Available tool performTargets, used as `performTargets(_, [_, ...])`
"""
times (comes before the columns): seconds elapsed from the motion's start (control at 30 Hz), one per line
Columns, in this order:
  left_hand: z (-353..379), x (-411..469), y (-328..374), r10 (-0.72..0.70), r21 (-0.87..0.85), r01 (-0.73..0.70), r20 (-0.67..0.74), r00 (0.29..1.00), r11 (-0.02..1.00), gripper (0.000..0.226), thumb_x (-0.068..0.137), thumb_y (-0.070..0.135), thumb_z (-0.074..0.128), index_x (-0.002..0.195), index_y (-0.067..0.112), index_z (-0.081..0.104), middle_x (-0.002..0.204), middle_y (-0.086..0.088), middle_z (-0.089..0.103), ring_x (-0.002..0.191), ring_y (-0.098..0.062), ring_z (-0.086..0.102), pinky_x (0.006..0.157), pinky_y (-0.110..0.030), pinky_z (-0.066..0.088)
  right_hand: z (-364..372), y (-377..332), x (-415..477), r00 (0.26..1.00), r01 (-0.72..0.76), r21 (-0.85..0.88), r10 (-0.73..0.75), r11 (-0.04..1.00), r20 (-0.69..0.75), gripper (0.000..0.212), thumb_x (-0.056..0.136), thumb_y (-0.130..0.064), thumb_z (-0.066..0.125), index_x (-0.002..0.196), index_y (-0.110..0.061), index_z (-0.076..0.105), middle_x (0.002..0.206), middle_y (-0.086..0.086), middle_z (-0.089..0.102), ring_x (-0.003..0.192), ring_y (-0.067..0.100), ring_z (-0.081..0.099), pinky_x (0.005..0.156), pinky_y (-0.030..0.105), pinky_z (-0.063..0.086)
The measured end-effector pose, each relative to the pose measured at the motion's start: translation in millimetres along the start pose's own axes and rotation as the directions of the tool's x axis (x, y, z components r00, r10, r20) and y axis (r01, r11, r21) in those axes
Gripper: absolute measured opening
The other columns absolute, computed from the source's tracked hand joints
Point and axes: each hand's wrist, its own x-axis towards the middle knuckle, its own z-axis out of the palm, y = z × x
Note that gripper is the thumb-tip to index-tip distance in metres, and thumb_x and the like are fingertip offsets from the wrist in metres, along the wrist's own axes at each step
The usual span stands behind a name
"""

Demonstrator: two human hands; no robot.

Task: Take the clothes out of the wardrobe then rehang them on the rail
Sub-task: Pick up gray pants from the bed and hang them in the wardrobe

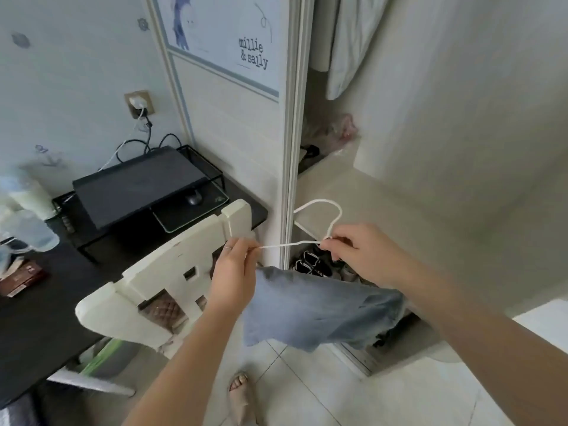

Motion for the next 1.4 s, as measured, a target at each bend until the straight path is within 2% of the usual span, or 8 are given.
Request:
performTargets(0.13, [31.2,62.5,26.0,0.13,-0.034,-0.127,0.08,0.988,0.991,0.012,0.101,0.016,0.053,0.097,0.02,0.064,0.097,0.008,0.056,0.09,0.005,0.051,0.077,-0.007,0.036,-40.9,20.3,18.9,0.99,-0.076,0.011,0.077,0.997,-0.119,0.027,0.096,-0.022,0.059,0.07,-0.018,0.063,0.069,-0.021,0.065,0.049,0.0,0.047,0.051,0.013,0.034])
performTargets(0.33, [65.8,170.7,80.5,0.343,-0.076,-0.335,0.239,0.908,0.939,0.017,0.101,0.018,0.054,0.103,0.014,0.07,0.095,0.007,0.057,0.082,0.0,0.053,0.078,0.0,0.034,-106.4,38.7,51.4,0.933,-0.149,0.168,0.195,0.974,-0.302,0.015,0.093,-0.006,0.06,0.083,-0.005,0.071,0.065,-0.024,0.064,0.047,0.002,0.044,0.05,0.016,0.039])
performTargets(0.67, [80.9,330.8,217.0,0.645,-0.172,-0.624,0.269,0.715,0.763,0.027,0.098,0.025,0.059,0.123,0.017,0.065,0.117,0.0,0.061,0.107,-0.016,0.059,0.098,-0.033,0.048,-264.3,0.0,114.7,0.807,-0.14,-0.039,0.091,0.989,-0.584,0.018,0.091,-0.013,0.065,0.074,-0.018,0.07,0.064,-0.015,0.069,0.053,-0.004,0.055,0.052,0.006,0.036])
performTargets(0.9, [66.1,399.8,330.9,0.775,-0.176,-0.759,0.24,0.584,0.626,0.036,0.098,0.032,0.06,0.132,0.021,0.056,0.129,0.0,0.056,0.114,-0.013,0.054,0.096,-0.019,0.04,-388.3,-32.0,155.0,0.707,-0.155,-0.135,0.014,0.979,-0.707,0.016,0.09,-0.012,0.066,0.077,-0.003,0.068,0.069,-0.001,0.073,0.048,0.011,0.047,0.048,0.025,0.044])
performTargets(0.97, [64.8,414.6,359.0,0.794,-0.212,-0.768,0.229,0.562,0.605,0.031,0.098,0.034,0.06,0.126,0.023,0.06,0.123,0.005,0.058,0.097,0.0,0.056,0.081,-0.004,0.037,-422.7,-37.2,165.6,0.695,-0.146,-0.125,0.012,0.981,-0.719,0.018,0.09,-0.011,0.066,0.073,-0.005,0.068,0.069,0.001,0.073,0.046,0.011,0.047,0.047,0.024,0.044])
performTargets(1.07, [65.1,432.3,398.7,0.804,-0.279,-0.754,0.191,0.563,0.594,0.027,0.097,0.034,0.061,0.121,0.023,0.066,0.116,0.01,0.066,0.101,0.003,0.058,0.08,0.003,0.035,-470.9,-41.9,185.0,0.687,-0.13,-0.122,0.001,0.984,-0.727,0.019,0.089,-0.012,0.067,0.073,-0.001,0.068,0.071,0.004,0.074,0.044,0.011,0.049,0.047,0.021,0.044])
performTargets(1.2, [58.3,449.2,449.4,0.79,-0.389,-0.691,0.221,0.571,0.608,0.02,0.098,0.038,0.057,0.11,0.026,0.069,0.103,0.013,0.071,0.096,-0.001,0.065,0.086,-0.015,0.046,-527.5,-51.9,222.0,0.686,-0.082,-0.104,-0.019,0.991,-0.727,0.024,0.088,-0.012,0.068,0.078,0.01,0.066,0.07,0.008,0.074,0.049,0.018,0.05,0.048,0.024,0.045])
performTargets(1.4, [27.4,468.0,510.5,0.623,-0.59,-0.346,0.365,0.692,0.73,0.045,0.098,0.053,0.045,0.107,0.017,0.07,0.099,-0.005,0.076,0.088,-0.017,0.073,0.075,-0.028,0.054,-594.6,-76.6,273.9,0.662,0.069,-0.034,-0.071,0.997,-0.746,0.014,0.086,-0.002,0.069,0.077,0.007,0.064,0.062,0.018,0.059,0.047,0.02,0.058,0.046,0.025,0.049])
